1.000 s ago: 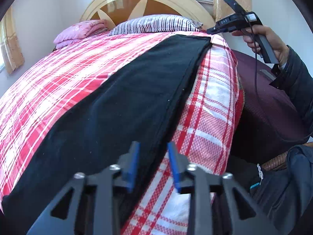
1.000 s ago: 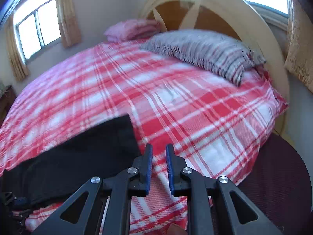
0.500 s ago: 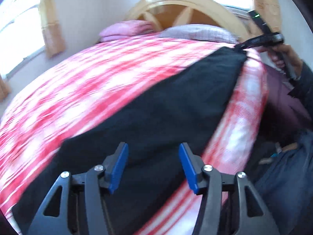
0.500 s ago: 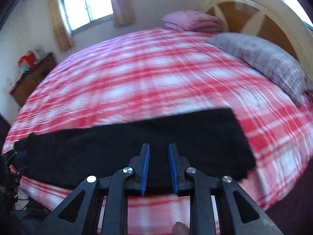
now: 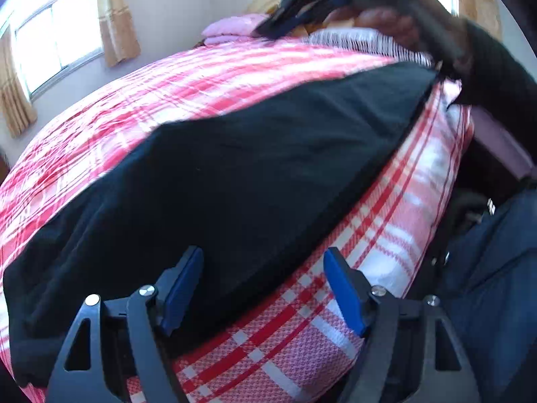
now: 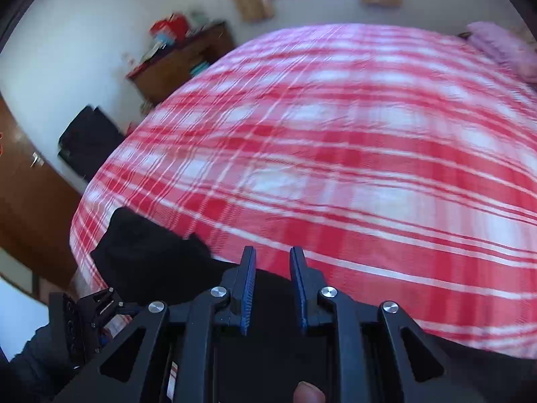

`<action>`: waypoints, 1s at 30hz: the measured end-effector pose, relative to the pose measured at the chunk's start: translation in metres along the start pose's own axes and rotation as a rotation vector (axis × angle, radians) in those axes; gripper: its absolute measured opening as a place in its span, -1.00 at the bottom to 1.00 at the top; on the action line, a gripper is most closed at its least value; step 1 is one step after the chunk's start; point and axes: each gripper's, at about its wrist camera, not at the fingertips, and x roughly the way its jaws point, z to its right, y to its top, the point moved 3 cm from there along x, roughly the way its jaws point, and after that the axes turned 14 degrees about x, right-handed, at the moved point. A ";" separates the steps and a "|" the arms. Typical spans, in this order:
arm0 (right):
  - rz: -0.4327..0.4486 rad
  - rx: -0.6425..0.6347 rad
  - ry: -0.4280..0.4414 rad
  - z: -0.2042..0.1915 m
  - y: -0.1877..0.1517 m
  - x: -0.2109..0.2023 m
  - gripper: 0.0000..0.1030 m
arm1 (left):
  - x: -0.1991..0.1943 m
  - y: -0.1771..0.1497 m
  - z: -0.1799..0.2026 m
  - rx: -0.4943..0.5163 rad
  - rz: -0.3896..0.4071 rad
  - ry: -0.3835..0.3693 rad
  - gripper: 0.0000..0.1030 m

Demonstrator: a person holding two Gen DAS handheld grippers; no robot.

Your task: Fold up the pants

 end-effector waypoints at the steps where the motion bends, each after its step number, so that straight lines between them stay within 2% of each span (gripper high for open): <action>1: -0.028 0.001 0.017 -0.008 0.001 0.013 -0.57 | -0.005 0.003 -0.004 -0.009 0.023 0.013 0.48; 4: -0.102 0.031 0.072 -0.032 -0.001 0.050 -0.57 | -0.027 0.003 -0.021 -0.016 0.080 0.088 0.49; 6: -0.137 0.054 0.106 -0.042 -0.002 0.068 -0.58 | -0.039 -0.003 -0.040 -0.030 0.084 0.165 0.49; 10: -0.176 0.123 0.103 -0.046 -0.002 0.091 -0.58 | -0.053 -0.039 -0.089 -0.145 0.025 0.331 0.49; 12: -0.209 0.171 0.116 -0.042 -0.003 0.100 -0.58 | -0.053 -0.055 -0.105 -0.191 -0.019 0.372 0.49; 14: -0.242 0.202 0.126 -0.037 -0.004 0.107 -0.58 | -0.047 -0.077 -0.121 -0.280 -0.071 0.374 0.49; 16: -0.268 0.222 0.148 -0.036 -0.007 0.113 -0.58 | -0.047 -0.089 -0.127 -0.330 -0.034 0.351 0.50; 17: -0.288 0.235 0.168 -0.036 -0.009 0.116 -0.58 | -0.049 -0.092 -0.127 -0.332 -0.010 0.345 0.50; 21: -0.307 0.273 0.204 -0.032 -0.011 0.118 -0.57 | -0.044 -0.090 -0.125 -0.270 -0.045 0.371 0.50; 25: -0.324 0.269 0.210 -0.032 -0.011 0.120 -0.57 | -0.042 -0.093 -0.132 -0.295 -0.018 0.357 0.51; 29: -0.334 0.257 0.230 -0.038 -0.013 0.121 -0.58 | -0.048 -0.095 -0.125 -0.279 -0.022 0.364 0.57; 30: -0.310 0.244 0.209 -0.041 -0.013 0.120 -0.71 | -0.051 -0.096 -0.122 -0.274 -0.023 0.368 0.57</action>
